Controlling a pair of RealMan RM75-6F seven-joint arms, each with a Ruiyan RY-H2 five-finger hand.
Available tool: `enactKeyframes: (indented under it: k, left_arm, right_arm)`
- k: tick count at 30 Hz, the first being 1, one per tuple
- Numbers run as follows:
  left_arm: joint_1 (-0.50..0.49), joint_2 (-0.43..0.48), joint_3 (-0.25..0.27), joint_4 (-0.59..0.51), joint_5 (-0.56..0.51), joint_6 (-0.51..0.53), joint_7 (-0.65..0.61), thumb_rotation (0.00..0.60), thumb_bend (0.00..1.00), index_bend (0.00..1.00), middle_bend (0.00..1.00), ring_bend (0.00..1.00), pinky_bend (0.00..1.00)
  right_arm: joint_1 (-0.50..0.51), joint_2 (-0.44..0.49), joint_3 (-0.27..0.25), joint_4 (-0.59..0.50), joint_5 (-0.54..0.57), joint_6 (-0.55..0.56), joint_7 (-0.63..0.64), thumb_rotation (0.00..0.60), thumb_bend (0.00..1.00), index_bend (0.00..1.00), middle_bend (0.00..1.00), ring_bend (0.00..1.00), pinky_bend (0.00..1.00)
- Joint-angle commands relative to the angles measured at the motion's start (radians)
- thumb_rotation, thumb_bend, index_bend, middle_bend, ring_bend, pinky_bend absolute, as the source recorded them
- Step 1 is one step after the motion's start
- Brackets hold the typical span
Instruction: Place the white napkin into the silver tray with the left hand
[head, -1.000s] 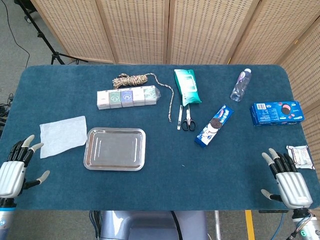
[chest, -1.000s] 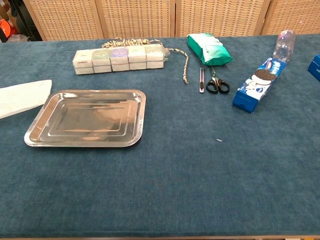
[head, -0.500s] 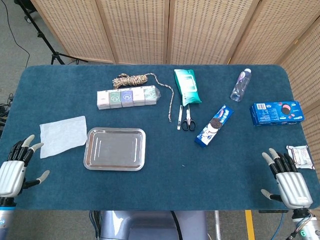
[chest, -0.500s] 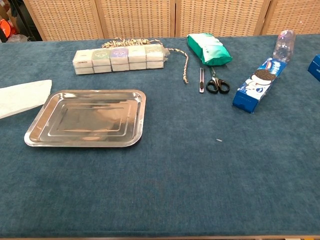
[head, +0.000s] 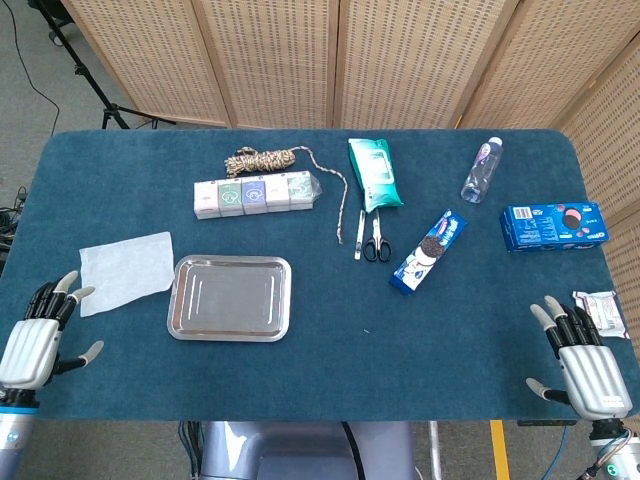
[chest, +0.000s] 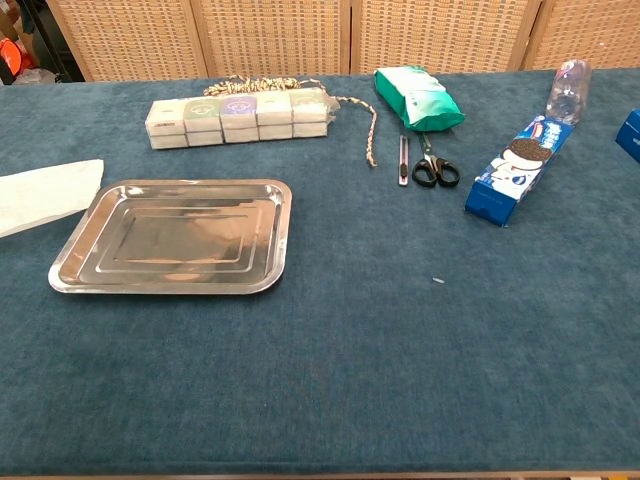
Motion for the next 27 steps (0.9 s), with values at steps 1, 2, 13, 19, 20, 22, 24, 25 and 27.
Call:
enactKeyframes:
  k: [1, 2, 13, 19, 20, 22, 24, 25, 27]
  left_arm:
    - [-0.024, 0.000, -0.009, 0.026, -0.028, -0.051, 0.009, 0.574, 0.22, 0.19, 0.00, 0.00, 0.00]
    - [-0.034, 0.001, -0.011, 0.035, -0.036, -0.071, 0.010, 0.575, 0.22, 0.19, 0.00, 0.00, 0.00]
    - [-0.146, -0.047, -0.045, 0.175, -0.135, -0.286, 0.019, 0.577, 0.26, 0.25, 0.00, 0.00, 0.00]
    - [-0.188, -0.134, -0.063, 0.307, -0.177, -0.350, 0.025, 0.579, 0.31, 0.30, 0.00, 0.00, 0.00]
    - [-0.193, -0.147, -0.065, 0.324, -0.180, -0.356, 0.021, 0.579, 0.31, 0.31, 0.00, 0.00, 0.00]
    - [-0.205, -0.175, -0.070, 0.363, -0.181, -0.364, 0.012, 0.579, 0.32, 0.32, 0.00, 0.00, 0.00]
    - [-0.216, -0.203, -0.072, 0.401, -0.182, -0.374, 0.004, 0.580, 0.32, 0.32, 0.00, 0.00, 0.00]
    - [-0.220, -0.211, -0.072, 0.411, -0.181, -0.377, 0.002, 0.580, 0.32, 0.32, 0.00, 0.00, 0.00]
    - [-0.227, -0.232, -0.074, 0.435, -0.177, -0.374, -0.001, 0.580, 0.32, 0.32, 0.00, 0.00, 0.00]
  right_arm:
    - [0.001, -0.001, 0.000, 0.000, -0.002, -0.001, -0.003, 0.600, 0.00, 0.00, 0.00, 0.00, 0.00]
    - [0.001, -0.001, -0.001, -0.001, -0.003, -0.001, -0.004, 0.600, 0.00, 0.00, 0.00, 0.00, 0.00]
    - [-0.001, -0.001, 0.000, -0.003, -0.004, 0.002, -0.005, 0.600, 0.00, 0.00, 0.00, 0.00, 0.00]
    - [0.000, 0.000, -0.001, -0.001, -0.006, 0.002, -0.002, 0.600, 0.00, 0.00, 0.00, 0.00, 0.00]
    - [0.000, 0.000, -0.001, -0.001, -0.006, 0.002, -0.002, 0.600, 0.00, 0.00, 0.00, 0.00, 0.00]
    - [0.000, 0.000, 0.000, -0.001, -0.006, 0.003, -0.002, 0.600, 0.00, 0.00, 0.00, 0.00, 0.00]
    - [0.000, 0.000, 0.000, -0.001, -0.006, 0.002, -0.001, 0.600, 0.00, 0.00, 0.00, 0.00, 0.00]
    - [0.000, 0.000, 0.000, -0.001, -0.006, 0.003, 0.000, 0.600, 0.00, 0.00, 0.00, 0.00, 0.00]
    - [-0.001, 0.000, 0.000, -0.001, -0.006, 0.004, 0.002, 0.600, 0.00, 0.00, 0.00, 0.00, 0.00]
